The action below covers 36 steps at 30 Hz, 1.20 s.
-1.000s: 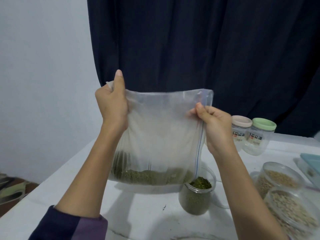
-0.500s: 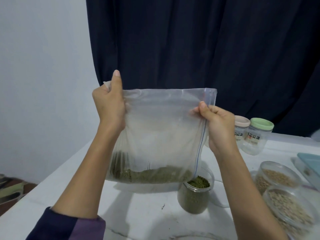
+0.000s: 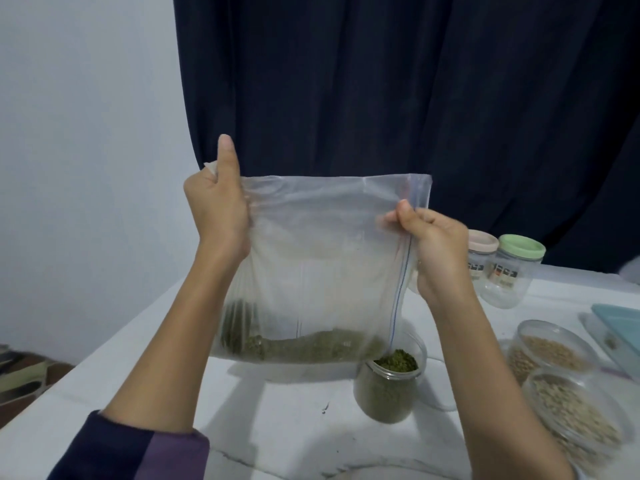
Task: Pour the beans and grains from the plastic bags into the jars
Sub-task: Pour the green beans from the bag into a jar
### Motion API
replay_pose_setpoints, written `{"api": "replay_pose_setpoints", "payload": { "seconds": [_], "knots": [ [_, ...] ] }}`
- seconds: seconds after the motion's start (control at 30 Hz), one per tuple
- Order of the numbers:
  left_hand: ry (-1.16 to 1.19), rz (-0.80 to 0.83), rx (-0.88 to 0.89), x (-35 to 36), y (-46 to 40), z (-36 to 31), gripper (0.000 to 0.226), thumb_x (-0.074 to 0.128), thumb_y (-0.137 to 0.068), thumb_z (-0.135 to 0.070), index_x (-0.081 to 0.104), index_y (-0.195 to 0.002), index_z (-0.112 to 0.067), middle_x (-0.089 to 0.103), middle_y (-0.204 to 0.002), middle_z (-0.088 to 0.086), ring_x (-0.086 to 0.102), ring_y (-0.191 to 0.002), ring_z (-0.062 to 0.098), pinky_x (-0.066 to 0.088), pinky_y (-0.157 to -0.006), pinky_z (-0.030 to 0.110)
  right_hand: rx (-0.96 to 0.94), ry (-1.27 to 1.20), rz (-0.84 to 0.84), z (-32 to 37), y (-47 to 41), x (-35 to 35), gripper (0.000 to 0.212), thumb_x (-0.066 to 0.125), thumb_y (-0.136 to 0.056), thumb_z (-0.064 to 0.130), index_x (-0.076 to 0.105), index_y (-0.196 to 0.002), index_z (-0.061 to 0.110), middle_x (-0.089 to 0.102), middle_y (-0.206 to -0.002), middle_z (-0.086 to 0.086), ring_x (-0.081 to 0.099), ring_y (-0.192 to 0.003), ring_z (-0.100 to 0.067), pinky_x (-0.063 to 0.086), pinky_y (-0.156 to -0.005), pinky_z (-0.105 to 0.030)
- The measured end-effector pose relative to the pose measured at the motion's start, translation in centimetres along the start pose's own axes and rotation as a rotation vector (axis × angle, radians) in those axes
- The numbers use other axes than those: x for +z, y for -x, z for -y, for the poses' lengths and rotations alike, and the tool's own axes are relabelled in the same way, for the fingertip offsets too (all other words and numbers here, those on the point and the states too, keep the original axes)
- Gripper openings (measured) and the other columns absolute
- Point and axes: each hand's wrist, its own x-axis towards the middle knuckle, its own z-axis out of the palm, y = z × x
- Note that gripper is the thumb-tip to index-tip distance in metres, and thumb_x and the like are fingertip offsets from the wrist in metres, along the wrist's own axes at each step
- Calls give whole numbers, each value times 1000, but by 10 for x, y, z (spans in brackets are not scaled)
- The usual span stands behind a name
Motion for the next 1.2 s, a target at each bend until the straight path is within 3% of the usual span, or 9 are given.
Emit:
{"api": "replay_pose_setpoints", "payload": {
  "seconds": [0.13, 0.27, 0.37, 0.5, 0.6, 0.73, 0.83, 1.0, 1.2],
  "knots": [
    [4, 7, 10, 1, 0, 1, 57, 49, -98, -36, 16, -54, -21, 19, -40, -15, 18, -40, 6, 21, -41, 20, 12, 62, 133, -2, 6, 4, 26, 60, -92, 14, 70, -68, 10, 71, -64, 5, 66, -68, -3, 50, -79, -19],
    [-2, 8, 5, 0, 1, 2, 57, 49, -98, -36, 16, -54, -21, 18, -39, -15, 17, -39, 6, 20, -40, 19, 2, -10, -26, -4, 0, 0, 26, 61, -92, 15, 70, -69, 12, 71, -66, 5, 66, -70, -4, 50, -87, -25],
    [0, 9, 5, 1, 2, 3, 57, 49, -98, -35, 16, -54, -21, 19, -39, -15, 18, -39, 6, 21, -39, 18, 12, 67, 93, -8, 7, 6, 28, 61, -92, 14, 70, -67, 13, 71, -66, 5, 67, -71, -4, 49, -87, -24],
    [5, 3, 5, -1, 1, 4, 55, 48, -99, -34, 16, -56, -21, 18, -40, -15, 17, -39, 5, 20, -39, 18, 2, 28, -31, -6, 1, 1, 30, 62, -92, 18, 71, -64, 20, 73, -69, 5, 68, -76, -7, 48, -95, -32],
    [6, 11, 14, -2, 1, 6, 56, 48, -98, -35, 17, -54, -21, 20, -40, -16, 19, -41, 6, 22, -42, 21, 17, 75, 108, -4, 8, 6, 28, 61, -92, 16, 71, -66, 16, 72, -66, 7, 67, -71, -2, 47, -94, -33],
    [1, 9, 4, -2, 0, 6, 55, 48, -98, -35, 16, -55, -21, 18, -40, -15, 17, -40, 5, 19, -40, 20, 1, 13, -26, -4, 3, 2, 28, 61, -92, 17, 71, -67, 17, 73, -70, 5, 68, -76, -6, 46, -102, -38],
    [3, 10, 10, -2, -1, 7, 56, 49, -98, -35, 17, -54, -21, 19, -41, -15, 18, -42, 7, 20, -42, 22, -2, 58, 78, -4, 7, 5, 27, 60, -93, 15, 71, -68, 13, 72, -67, 6, 67, -71, -2, 48, -95, -33],
    [-9, 14, 14, -2, -1, 8, 57, 49, -98, -35, 17, -53, -21, 19, -40, -15, 18, -41, 6, 20, -41, 22, -39, 17, 0, -6, 2, 4, 28, 61, -93, 16, 70, -66, 16, 72, -66, 5, 67, -70, -4, 46, -91, -27],
    [-9, 13, 5, -2, -1, 9, 56, 49, -98, -34, 17, -55, -22, 19, -40, -15, 17, -40, 5, 19, -41, 22, -52, 20, -21, -8, 2, 4, 28, 61, -93, 15, 70, -67, 17, 72, -66, 7, 67, -72, -5, 47, -99, -36]
  ]
}}
